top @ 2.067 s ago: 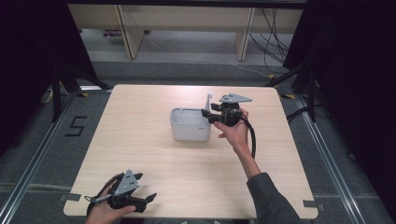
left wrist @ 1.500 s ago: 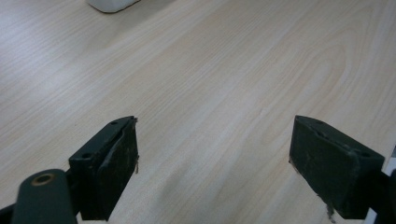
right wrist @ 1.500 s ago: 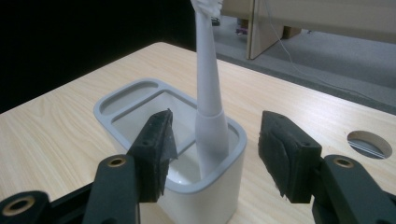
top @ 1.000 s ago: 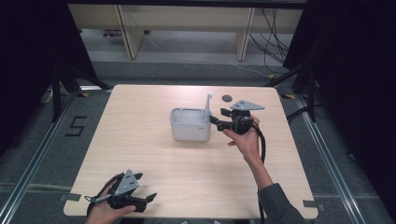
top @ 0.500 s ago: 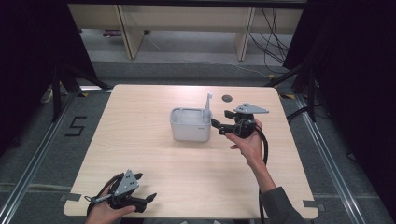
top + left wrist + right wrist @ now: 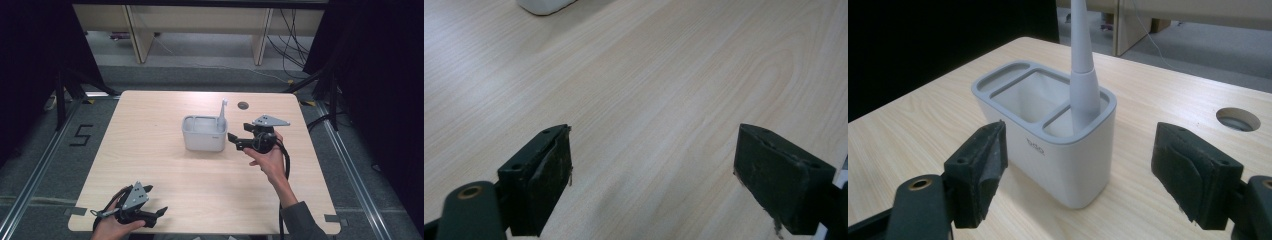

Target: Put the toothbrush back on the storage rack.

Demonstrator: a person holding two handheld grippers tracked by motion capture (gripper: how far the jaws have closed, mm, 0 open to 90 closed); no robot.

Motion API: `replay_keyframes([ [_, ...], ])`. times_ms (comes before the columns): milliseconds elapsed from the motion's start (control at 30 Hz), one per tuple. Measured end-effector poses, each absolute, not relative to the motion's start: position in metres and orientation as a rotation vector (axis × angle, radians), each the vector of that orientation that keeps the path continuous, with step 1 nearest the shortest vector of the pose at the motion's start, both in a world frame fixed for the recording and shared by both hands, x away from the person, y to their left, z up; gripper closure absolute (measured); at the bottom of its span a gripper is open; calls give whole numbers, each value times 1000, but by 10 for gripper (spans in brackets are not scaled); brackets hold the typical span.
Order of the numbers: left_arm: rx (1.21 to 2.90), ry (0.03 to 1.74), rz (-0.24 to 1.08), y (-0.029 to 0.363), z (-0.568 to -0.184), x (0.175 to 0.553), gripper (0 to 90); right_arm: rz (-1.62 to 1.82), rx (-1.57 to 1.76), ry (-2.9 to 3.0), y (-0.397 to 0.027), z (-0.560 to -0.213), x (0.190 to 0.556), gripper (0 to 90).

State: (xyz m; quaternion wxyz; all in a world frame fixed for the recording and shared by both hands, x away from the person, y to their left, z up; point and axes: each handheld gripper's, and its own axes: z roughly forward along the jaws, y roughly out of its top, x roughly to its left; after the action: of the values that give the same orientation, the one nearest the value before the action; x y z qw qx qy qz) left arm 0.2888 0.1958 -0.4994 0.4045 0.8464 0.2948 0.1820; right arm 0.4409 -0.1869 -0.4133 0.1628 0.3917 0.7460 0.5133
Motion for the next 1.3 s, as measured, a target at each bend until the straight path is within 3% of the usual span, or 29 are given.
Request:
replay_keyframes([
  [1300,2141,746,468,196,-499,289,151,1333,1025,2250,-185,-443,406,216],
])
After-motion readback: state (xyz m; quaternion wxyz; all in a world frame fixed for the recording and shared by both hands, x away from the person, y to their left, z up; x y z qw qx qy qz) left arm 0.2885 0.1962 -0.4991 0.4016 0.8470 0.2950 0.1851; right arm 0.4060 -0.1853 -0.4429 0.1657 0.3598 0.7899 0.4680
